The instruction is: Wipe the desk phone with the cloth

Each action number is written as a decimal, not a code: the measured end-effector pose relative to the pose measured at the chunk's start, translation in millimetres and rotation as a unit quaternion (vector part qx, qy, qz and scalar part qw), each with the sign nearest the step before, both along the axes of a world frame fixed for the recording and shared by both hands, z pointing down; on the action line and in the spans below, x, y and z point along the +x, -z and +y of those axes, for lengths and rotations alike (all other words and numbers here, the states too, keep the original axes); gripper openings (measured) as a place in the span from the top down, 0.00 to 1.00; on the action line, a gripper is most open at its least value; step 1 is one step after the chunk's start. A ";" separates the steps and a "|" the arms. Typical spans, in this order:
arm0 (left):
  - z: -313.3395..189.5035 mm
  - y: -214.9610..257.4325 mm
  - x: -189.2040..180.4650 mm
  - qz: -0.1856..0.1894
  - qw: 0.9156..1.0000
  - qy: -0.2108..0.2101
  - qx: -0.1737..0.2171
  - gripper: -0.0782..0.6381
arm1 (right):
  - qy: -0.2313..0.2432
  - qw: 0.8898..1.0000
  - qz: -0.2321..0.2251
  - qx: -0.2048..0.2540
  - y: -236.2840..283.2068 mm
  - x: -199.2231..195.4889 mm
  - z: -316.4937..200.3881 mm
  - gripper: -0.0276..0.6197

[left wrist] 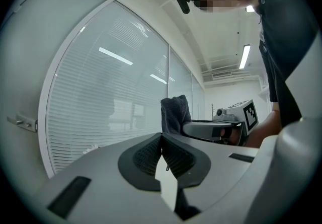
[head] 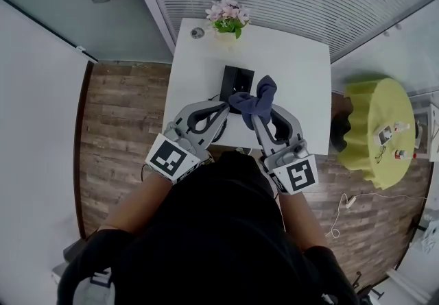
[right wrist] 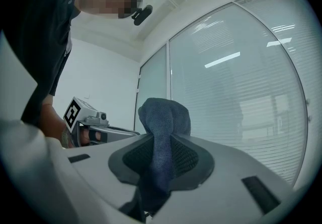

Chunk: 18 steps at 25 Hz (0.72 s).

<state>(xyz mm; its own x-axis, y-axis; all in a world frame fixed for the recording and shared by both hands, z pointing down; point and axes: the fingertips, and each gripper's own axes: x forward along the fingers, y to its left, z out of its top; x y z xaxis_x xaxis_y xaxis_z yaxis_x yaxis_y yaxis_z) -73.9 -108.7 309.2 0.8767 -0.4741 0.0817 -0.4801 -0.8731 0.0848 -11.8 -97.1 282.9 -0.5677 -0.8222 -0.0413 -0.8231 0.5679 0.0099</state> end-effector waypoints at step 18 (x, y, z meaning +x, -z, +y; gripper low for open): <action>-0.7 -2.8 -11.1 -0.004 1.000 -0.009 -0.003 0.88 | -0.002 1.000 0.010 -0.001 -2.5 -11.1 0.1 0.81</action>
